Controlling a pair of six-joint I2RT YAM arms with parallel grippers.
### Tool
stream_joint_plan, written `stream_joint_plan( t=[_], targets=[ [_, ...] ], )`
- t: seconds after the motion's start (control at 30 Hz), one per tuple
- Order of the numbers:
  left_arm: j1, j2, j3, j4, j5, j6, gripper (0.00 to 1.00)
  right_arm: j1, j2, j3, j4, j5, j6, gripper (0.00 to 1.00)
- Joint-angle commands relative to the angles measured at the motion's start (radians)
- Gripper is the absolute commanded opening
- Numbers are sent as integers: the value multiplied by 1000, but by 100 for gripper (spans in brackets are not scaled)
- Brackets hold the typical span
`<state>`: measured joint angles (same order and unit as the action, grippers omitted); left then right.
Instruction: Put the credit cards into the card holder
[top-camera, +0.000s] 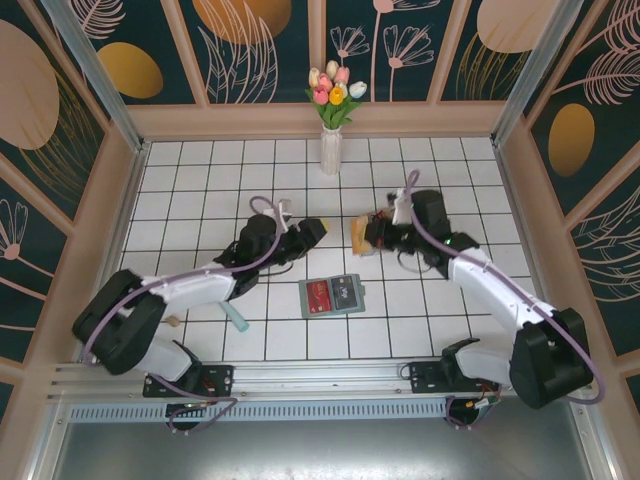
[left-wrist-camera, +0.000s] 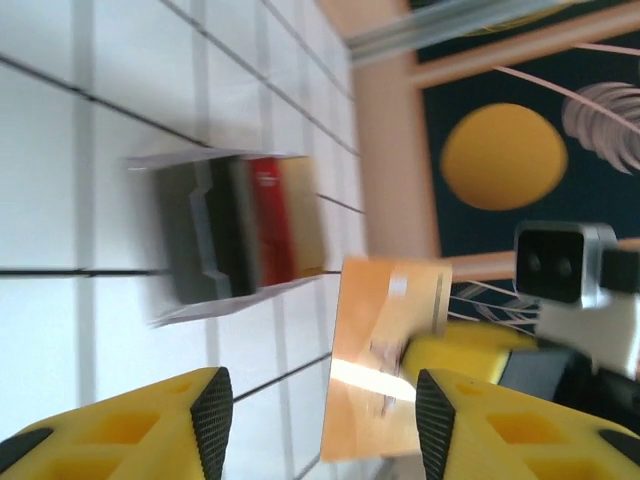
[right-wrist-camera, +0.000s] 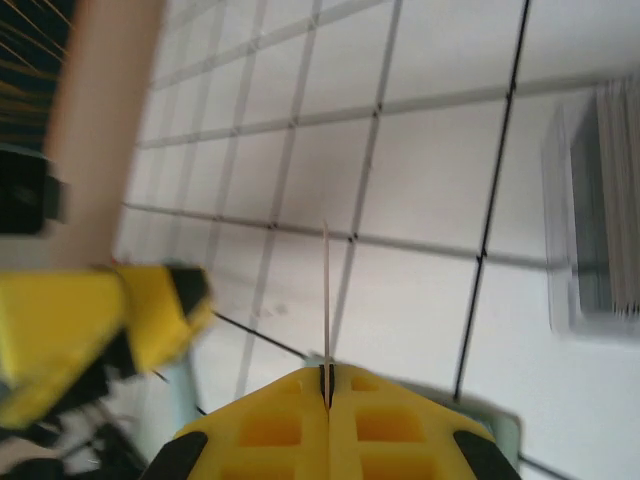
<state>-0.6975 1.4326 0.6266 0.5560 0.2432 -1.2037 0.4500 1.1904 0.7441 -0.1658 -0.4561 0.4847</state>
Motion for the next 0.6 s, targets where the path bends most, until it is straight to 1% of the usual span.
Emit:
stream_joint_plan(
  t=[0.0,0.03,0.1,0.2,0.33,0.57],
  targets=[
    [-13,-86,-80,-263,-127,58,55,119,-62,-97,6,252,40,0],
    [-24,-109,-100,-277,-140,58,56,155,-75,-127,19,297,61,0],
    [-48,-131,-114,-333,-168,57,58,198,-94,-168,32,346,89,0],
    [-93,-128,-123,-372,-183,53,59,232,-108,-220,53,357,105,0],
    [-124,-85,-127,-359,-177,36,59,243,-100,-263,74,349,116,0],
    [-134,-23,-98,-384,-175,59,61,245,-90,-287,85,382,109,0]
  ],
)
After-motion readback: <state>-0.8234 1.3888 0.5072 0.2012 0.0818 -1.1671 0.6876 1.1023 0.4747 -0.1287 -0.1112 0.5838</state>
